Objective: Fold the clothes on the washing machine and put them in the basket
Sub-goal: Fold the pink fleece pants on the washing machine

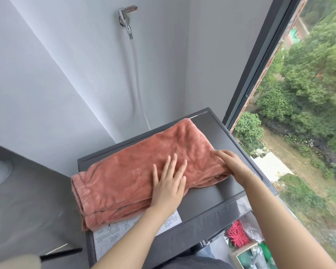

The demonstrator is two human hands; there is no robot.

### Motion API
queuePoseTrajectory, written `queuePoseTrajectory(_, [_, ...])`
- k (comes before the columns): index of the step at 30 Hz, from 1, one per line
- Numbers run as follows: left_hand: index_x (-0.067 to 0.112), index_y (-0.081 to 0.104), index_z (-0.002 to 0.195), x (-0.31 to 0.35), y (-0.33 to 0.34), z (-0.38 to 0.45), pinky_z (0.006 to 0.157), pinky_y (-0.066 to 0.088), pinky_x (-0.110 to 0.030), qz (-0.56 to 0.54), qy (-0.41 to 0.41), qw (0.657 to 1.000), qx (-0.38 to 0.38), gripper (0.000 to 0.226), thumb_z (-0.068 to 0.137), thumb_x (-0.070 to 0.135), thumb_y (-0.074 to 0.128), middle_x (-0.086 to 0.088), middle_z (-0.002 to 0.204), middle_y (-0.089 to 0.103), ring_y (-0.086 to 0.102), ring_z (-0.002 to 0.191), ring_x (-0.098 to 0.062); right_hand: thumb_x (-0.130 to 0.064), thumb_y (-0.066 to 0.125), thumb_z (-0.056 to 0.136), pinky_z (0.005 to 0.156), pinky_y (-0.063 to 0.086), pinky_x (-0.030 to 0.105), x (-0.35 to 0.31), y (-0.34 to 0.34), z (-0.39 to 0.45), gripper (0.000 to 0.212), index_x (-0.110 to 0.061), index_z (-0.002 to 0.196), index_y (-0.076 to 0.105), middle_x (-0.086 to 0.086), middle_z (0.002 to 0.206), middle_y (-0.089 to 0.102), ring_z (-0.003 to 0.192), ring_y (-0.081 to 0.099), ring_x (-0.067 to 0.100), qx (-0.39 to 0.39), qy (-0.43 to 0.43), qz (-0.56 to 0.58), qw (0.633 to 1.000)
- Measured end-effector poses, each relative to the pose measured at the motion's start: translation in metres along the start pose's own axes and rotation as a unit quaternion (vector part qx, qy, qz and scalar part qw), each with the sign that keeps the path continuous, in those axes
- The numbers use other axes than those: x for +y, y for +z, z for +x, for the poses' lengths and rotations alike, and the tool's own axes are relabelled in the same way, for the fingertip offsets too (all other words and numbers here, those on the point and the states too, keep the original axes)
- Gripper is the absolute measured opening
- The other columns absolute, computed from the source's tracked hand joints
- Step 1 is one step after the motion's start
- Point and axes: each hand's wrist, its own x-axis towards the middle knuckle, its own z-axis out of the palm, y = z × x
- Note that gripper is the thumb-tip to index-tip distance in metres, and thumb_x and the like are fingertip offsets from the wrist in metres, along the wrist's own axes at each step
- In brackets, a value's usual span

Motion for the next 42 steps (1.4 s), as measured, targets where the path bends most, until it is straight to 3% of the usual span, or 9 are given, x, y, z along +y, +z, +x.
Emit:
queuePoseTrajectory(6, [0.035,-0.007,0.152,-0.005,0.009,0.008,0.109,-0.022,-0.055,0.08,-0.008,0.984,-0.159,0.075,0.079,0.052,-0.017,0.002,0.158,-0.026,-0.028,0.143,-0.016,-0.051,0.062,0.088,0.102,0.046,0.041,-0.028,0.016,0.001,0.064,0.002,0.124,0.058,0.023,0.118,0.066,0.111,0.064,0.03,-0.183,0.123,0.097,0.97])
queuePoseTrajectory(10, [0.037,0.018,0.152,-0.003,-0.016,0.007,0.115,-0.017,-0.048,-0.103,-0.034,0.976,-0.19,0.052,0.101,0.039,0.031,0.002,0.162,-0.005,-0.009,0.148,-0.008,-0.038,0.071,0.082,0.09,0.054,0.043,-0.037,0.026,-0.008,0.058,0.01,0.115,0.061,0.024,0.102,0.07,0.091,0.068,0.034,-0.191,0.134,0.023,0.972])
queuePoseTrajectory(14, [0.037,0.06,0.12,-0.028,-0.073,-0.012,0.109,0.035,-0.02,-0.449,-0.165,0.878,-0.027,0.037,0.096,0.01,0.051,0.017,0.133,0.054,0.045,0.125,0.006,-0.035,0.069,0.08,0.064,0.053,0.035,-0.056,0.028,-0.033,0.042,0.005,0.093,0.068,0.021,0.082,0.068,0.068,0.065,0.031,-0.197,0.119,0.077,0.97])
queuePoseTrajectory(18, [0.031,0.064,0.114,-0.082,-0.107,-0.048,0.09,0.041,-0.013,-0.407,-0.287,0.863,0.087,0.037,0.094,0.004,0.047,0.018,0.112,0.063,0.056,0.101,0.008,-0.025,0.06,0.087,0.053,0.054,0.031,-0.086,0.061,-0.069,0.031,0.005,0.095,0.065,0.02,0.077,0.067,0.062,0.066,0.029,-0.217,0.041,0.093,0.971])
queuePoseTrajectory(21, [0.029,0.063,0.114,-0.107,-0.112,-0.067,0.098,0.043,-0.024,-0.425,-0.336,0.838,0.071,0.028,0.098,0.013,0.047,0.009,0.122,0.061,0.056,0.11,-0.005,-0.019,0.062,0.087,0.075,0.056,0.038,-0.101,0.093,-0.091,0.03,-0.003,0.112,0.062,0.018,0.095,0.071,0.084,0.07,0.03,-0.218,-0.046,0.044,0.974])
queuePoseTrajectory(26, [0.014,0.053,0.132,-0.128,-0.124,-0.082,0.106,0.039,-0.039,-0.699,-0.397,0.595,0.028,0.041,0.101,0.037,0.043,-0.007,0.133,0.057,0.056,0.119,-0.024,-0.035,0.073,0.073,0.093,0.052,0.036,-0.11,0.167,-0.137,0.047,-0.027,0.119,0.063,0.002,0.111,0.071,0.102,0.067,0.017,-0.201,-0.127,-0.153,0.959])
queuePoseTrajectory(31, [0.013,0.057,0.125,-0.158,-0.146,-0.104,0.079,0.047,-0.041,-0.779,-0.385,0.491,0.061,0.058,0.097,0.058,0.032,-0.009,0.1,0.069,0.063,0.092,-0.025,-0.03,0.06,0.092,0.079,0.05,0.02,-0.079,0.244,-0.166,0.04,-0.035,0.131,0.055,-0.006,0.119,0.06,0.103,0.057,0.01,-0.219,-0.078,-0.156,0.96])
queuePoseTrajectory(37, [0.026,0.054,0.119,-0.161,-0.145,-0.107,0.081,0.055,-0.037,-0.664,-0.377,0.644,0.051,0.055,0.075,0.051,0.075,-0.003,0.114,0.067,0.068,0.097,-0.02,-0.002,0.037,0.096,0.07,0.054,0.03,-0.067,0.264,-0.178,0.038,-0.022,0.111,0.066,0.023,0.126,0.057,0.118,0.058,0.035,-0.242,0.071,-0.038,0.967])
queuePoseTrajectory(42, [0.021,0.057,0.116,-0.147,-0.15,-0.098,0.075,0.054,-0.035,-0.612,-0.395,0.665,0.166,0.043,0.078,0.018,0.074,-0.006,0.111,0.067,0.067,0.092,-0.024,0.003,0.041,0.085,0.096,0.048,0.027,-0.047,0.245,-0.155,0.042,-0.021,0.096,0.074,-0.006,0.106,0.071,0.106,0.062,0.008,-0.001,-0.237,-0.131,0.963])
